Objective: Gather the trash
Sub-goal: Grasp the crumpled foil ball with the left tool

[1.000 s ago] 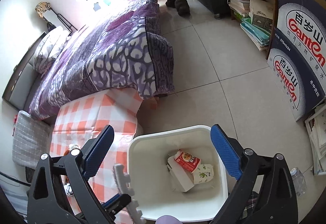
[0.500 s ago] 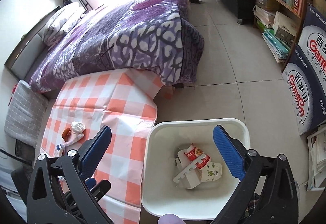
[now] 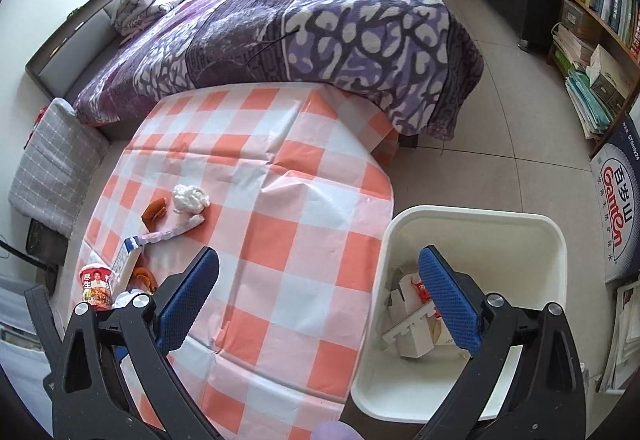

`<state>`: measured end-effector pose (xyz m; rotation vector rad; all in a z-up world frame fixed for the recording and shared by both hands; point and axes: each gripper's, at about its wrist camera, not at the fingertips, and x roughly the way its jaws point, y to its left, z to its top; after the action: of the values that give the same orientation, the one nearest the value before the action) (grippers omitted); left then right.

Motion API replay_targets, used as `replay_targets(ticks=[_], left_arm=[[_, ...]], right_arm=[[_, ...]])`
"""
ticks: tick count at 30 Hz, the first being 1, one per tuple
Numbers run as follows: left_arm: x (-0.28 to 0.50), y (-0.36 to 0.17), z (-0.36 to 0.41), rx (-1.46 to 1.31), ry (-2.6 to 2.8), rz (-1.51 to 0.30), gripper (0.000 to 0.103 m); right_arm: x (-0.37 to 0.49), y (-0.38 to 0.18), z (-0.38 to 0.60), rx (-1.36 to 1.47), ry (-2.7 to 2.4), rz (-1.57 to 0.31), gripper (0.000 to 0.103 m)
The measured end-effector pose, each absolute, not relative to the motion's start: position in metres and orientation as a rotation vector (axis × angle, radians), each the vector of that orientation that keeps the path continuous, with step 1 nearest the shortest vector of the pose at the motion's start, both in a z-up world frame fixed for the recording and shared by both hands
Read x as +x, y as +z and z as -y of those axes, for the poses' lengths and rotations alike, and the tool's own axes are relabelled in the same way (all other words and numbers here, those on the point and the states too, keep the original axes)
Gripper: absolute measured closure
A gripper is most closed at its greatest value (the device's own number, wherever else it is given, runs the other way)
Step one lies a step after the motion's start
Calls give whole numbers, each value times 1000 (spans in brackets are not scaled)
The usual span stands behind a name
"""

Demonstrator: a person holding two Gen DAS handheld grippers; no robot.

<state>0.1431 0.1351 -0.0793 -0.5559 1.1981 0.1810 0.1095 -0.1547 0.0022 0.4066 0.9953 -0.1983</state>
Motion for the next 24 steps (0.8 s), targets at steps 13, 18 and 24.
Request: replay_targets(ticks=[13, 18, 24], left_arm=[[163, -103, -162, -765, 139, -1201, 41], [155, -82, -166, -682, 58, -1183, 45], [134, -26, -183, -510, 40, -1055, 45]], right_arm=[[140, -30, 98, 414, -83, -1088, 7], [147, -39, 79, 409, -48, -1115, 7], [161, -53, 40, 356, 22, -1133, 7]])
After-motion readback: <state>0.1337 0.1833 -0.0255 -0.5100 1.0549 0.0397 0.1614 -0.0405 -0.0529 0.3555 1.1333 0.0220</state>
